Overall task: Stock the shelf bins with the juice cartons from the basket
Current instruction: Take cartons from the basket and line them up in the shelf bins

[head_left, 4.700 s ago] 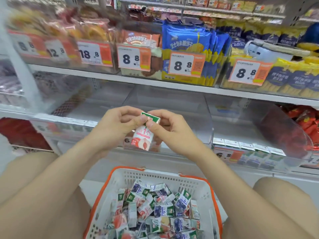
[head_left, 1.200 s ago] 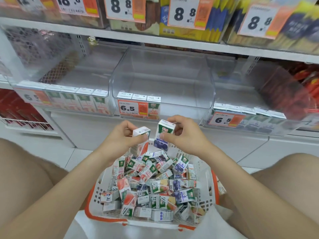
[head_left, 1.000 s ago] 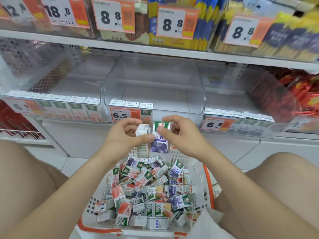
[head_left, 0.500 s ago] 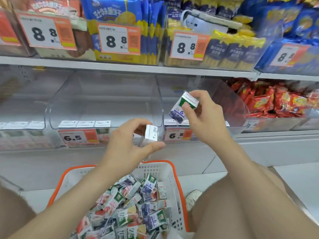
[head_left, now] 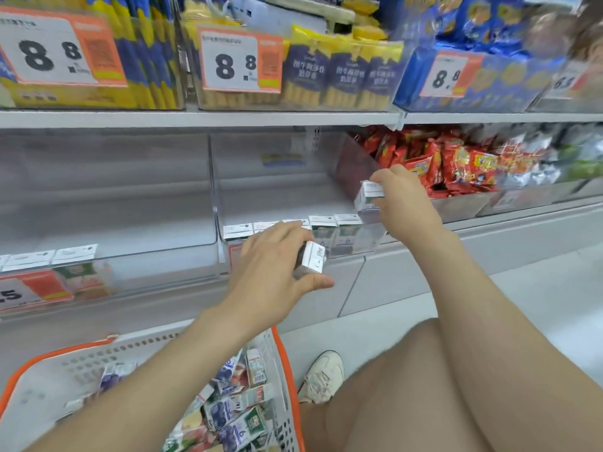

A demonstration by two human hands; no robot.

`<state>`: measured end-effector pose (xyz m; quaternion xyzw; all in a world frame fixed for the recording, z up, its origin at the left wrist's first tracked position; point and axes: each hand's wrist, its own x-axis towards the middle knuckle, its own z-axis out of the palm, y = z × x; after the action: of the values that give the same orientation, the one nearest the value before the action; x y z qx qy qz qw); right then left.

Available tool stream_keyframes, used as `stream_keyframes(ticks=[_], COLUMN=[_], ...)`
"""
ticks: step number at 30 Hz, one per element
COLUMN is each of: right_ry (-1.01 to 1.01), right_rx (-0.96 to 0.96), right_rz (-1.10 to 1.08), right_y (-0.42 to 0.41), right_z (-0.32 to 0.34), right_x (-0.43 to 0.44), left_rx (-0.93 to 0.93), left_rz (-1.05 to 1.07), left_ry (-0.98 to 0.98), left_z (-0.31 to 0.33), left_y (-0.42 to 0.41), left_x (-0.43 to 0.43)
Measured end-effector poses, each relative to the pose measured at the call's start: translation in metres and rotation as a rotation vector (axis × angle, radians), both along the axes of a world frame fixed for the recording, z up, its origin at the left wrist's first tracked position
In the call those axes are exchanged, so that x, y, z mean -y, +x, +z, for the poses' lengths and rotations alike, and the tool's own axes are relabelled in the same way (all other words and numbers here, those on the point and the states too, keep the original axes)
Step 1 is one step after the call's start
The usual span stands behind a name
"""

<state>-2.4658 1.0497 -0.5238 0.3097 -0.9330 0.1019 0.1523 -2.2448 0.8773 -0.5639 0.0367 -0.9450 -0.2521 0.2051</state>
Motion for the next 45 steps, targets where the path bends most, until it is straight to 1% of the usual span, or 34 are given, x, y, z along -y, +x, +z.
stream_keyframes(ticks=[4,6,8,10,12,14,15,16,17,18,19,20,21,22,26,29,31,33,36,38,40,43,45], right_ry=[0.223,0.368,0.469,0.527,0.525,0.446,0.337,0.172,-0.018,-0.2,-0.319,-0.373,-0.38,-0.354,-0.267,-0.279,-0.312,-0.324,-0.343,-0.391,-0.486,-0.623,-0.693], right_rx=[-0.095,-0.102,-0.032,0.039,0.086,0.074,0.053,0.068,0.145,0.288,0.449,0.587,0.676,0.724,0.819,0.869,0.922,0.947,0.986,0.988,0.974,0.926,0.883], right_rz=[-0.032,-0.07,-0.097,-0.119,-0.124,-0.107,-0.058,0.013,0.092,0.179,0.257,0.313,0.36,0.398,0.476,0.517,0.512,0.512,0.564,0.575,0.603,0.675,0.724], right_y=[0.004,0.007,0.01,0.015,0.02,0.027,0.033,0.043,0.057,0.075,0.094,0.113,0.129,0.143,0.172,0.188,0.193,0.196,0.204,0.214,0.225,0.247,0.265], right_z=[-0.002,-0.002,-0.004,-0.005,-0.004,0.0,0.002,0.006,0.012,0.017,0.021,0.025,0.028,0.03,0.029,0.024,0.021,0.02,0.021,0.021,0.017,0.007,0.001], right_x=[0.002,0.002,0.003,0.005,0.008,0.013,0.017,0.022,0.028,0.035,0.042,0.049,0.055,0.061,0.09,0.118,0.134,0.146,0.163,0.176,0.191,0.215,0.23], left_rx=[0.016,0.013,0.003,0.005,0.008,-0.003,-0.005,-0.01,-0.028,-0.058,-0.091,-0.115,-0.129,-0.133,-0.121,-0.067,0.015,0.114,0.137,0.107,0.058,-0.03,-0.037], left_rz=[0.032,0.047,0.051,0.05,0.039,0.019,0.016,0.021,0.031,0.046,0.067,0.099,0.144,0.198,0.353,0.365,0.321,0.307,0.316,0.336,0.372,0.425,0.45], left_ry=[-0.021,-0.021,-0.007,0.018,0.049,0.12,0.178,0.227,0.258,0.268,0.264,0.25,0.232,0.214,0.093,0.004,0.019,0.091,0.182,0.163,0.134,0.082,0.016], left_z=[-0.01,-0.014,-0.016,-0.015,-0.013,-0.008,-0.004,0.0,0.004,0.009,0.012,0.016,0.018,0.021,0.026,0.026,0.024,0.023,0.018,0.017,0.019,0.027,0.033], left_y=[-0.01,-0.012,-0.011,-0.011,-0.01,-0.007,-0.005,-0.002,0.002,0.007,0.013,0.021,0.029,0.039,0.078,0.104,0.123,0.142,0.164,0.173,0.18,0.194,0.208], left_x=[-0.004,-0.003,-0.002,-0.001,0.001,0.002,0.002,0.002,0.003,0.004,0.007,0.01,0.014,0.019,0.039,0.065,0.087,0.106,0.125,0.133,0.14,0.153,0.168])
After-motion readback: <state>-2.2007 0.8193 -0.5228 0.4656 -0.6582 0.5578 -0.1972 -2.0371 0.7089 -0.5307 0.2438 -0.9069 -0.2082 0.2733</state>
